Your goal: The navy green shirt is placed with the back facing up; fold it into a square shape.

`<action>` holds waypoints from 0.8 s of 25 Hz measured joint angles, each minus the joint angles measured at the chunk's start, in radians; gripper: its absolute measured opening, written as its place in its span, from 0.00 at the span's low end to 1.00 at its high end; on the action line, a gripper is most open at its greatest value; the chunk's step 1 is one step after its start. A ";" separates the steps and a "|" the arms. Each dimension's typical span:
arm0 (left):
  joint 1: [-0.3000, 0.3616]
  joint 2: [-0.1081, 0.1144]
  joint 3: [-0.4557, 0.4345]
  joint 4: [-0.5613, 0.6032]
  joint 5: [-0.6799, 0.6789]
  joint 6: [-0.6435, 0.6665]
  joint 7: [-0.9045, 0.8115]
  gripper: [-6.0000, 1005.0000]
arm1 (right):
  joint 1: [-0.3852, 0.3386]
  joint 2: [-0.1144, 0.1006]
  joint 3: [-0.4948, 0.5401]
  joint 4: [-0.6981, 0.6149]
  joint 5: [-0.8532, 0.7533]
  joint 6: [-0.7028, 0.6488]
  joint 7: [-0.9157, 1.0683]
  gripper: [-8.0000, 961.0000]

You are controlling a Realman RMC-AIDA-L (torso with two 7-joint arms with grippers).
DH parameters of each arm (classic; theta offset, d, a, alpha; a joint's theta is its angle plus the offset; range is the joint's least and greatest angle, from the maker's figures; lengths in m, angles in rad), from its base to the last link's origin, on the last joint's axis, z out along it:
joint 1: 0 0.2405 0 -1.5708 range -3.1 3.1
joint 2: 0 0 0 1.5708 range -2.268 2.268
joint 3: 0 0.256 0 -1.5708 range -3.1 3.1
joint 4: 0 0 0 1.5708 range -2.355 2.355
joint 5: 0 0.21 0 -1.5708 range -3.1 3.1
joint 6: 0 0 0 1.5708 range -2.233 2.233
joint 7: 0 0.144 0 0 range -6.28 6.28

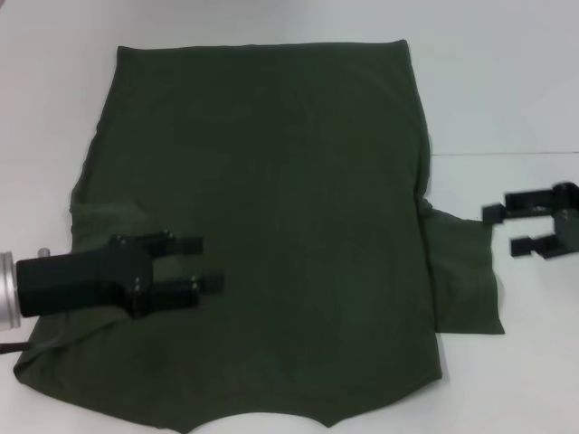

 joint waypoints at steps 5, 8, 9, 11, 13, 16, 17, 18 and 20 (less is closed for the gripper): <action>-0.005 0.018 -0.006 0.050 0.097 0.074 -0.013 0.79 | -0.019 -0.019 0.028 -0.003 -0.124 -0.022 0.042 0.95; -0.002 0.021 -0.010 0.074 0.127 0.103 -0.013 0.79 | -0.019 -0.023 0.046 -0.005 -0.210 -0.012 0.051 0.95; 0.000 0.022 -0.016 0.077 0.133 0.107 -0.013 0.79 | -0.017 -0.022 0.047 -0.006 -0.236 -0.007 0.053 0.95; 0.001 0.022 -0.021 0.076 0.134 0.109 -0.010 0.79 | -0.013 -0.020 0.046 -0.007 -0.263 0.006 0.055 0.95; 0.001 0.021 -0.022 0.075 0.134 0.109 -0.009 0.79 | -0.008 -0.015 0.044 -0.004 -0.270 0.026 0.051 0.95; 0.004 0.019 -0.022 0.072 0.135 0.109 -0.009 0.79 | 0.002 -0.004 0.038 0.001 -0.271 0.067 0.039 0.95; 0.005 0.018 -0.023 0.072 0.134 0.109 -0.010 0.79 | 0.005 0.000 0.037 0.003 -0.272 0.084 0.033 0.95; 0.007 0.018 -0.025 0.072 0.133 0.110 -0.011 0.79 | 0.009 0.003 0.036 0.007 -0.272 0.098 0.028 0.95; 0.009 0.018 -0.031 0.071 0.132 0.110 -0.011 0.79 | 0.020 0.010 0.036 0.024 -0.272 0.139 0.014 0.95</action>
